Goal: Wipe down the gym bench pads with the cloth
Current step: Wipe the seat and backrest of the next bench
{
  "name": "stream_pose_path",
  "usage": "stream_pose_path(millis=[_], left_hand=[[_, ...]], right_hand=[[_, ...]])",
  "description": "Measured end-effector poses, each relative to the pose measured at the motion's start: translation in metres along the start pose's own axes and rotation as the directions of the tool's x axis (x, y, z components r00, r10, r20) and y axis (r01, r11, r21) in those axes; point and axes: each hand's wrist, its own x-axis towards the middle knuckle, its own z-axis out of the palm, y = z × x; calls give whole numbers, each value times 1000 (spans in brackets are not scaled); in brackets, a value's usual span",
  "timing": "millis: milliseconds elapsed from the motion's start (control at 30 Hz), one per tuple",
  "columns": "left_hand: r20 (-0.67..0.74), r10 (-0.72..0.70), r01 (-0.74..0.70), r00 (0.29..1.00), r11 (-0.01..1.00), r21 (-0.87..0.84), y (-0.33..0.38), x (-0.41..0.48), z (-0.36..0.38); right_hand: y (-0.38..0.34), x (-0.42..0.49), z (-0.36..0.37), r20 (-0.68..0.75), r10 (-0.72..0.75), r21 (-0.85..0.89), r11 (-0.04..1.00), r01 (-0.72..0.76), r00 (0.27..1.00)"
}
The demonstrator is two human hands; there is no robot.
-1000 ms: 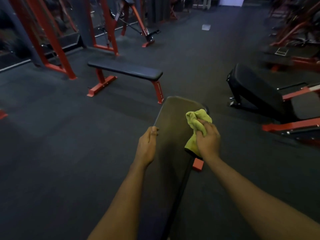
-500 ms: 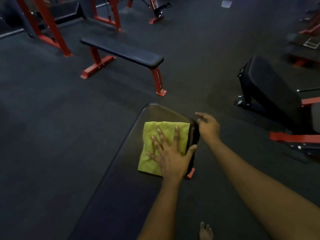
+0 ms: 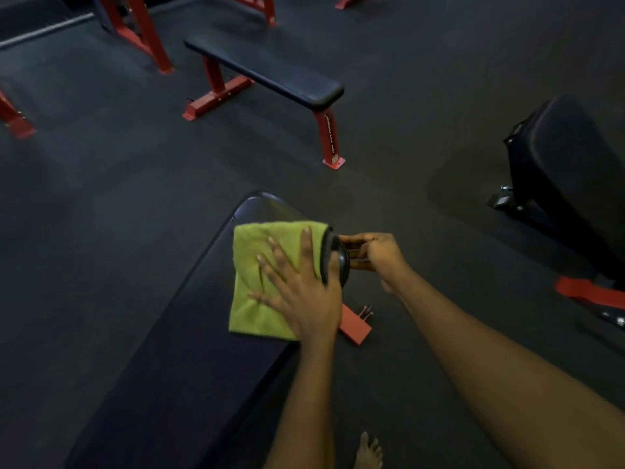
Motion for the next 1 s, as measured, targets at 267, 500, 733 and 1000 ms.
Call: stream_pose_path(millis=[267, 500, 733, 1000], left_hand=[[40, -201, 203, 979, 979, -29, 9, 106, -12], [-47, -145, 143, 988, 989, -28, 10, -6, 6], [40, -263, 265, 964, 964, -38, -4, 117, -12], [-27, -178, 176, 984, 982, -62, -34, 32, -5]], right_hand=[[-9, 3, 0, 48, -20, -83, 996, 24, 999], [-5, 3, 3, 22, -86, -106, 990, 88, 996], [-4, 9, 15, -80, -122, -125, 986, 112, 989], [-15, 23, 63, 17, -230, -339, 914, 222, 973]])
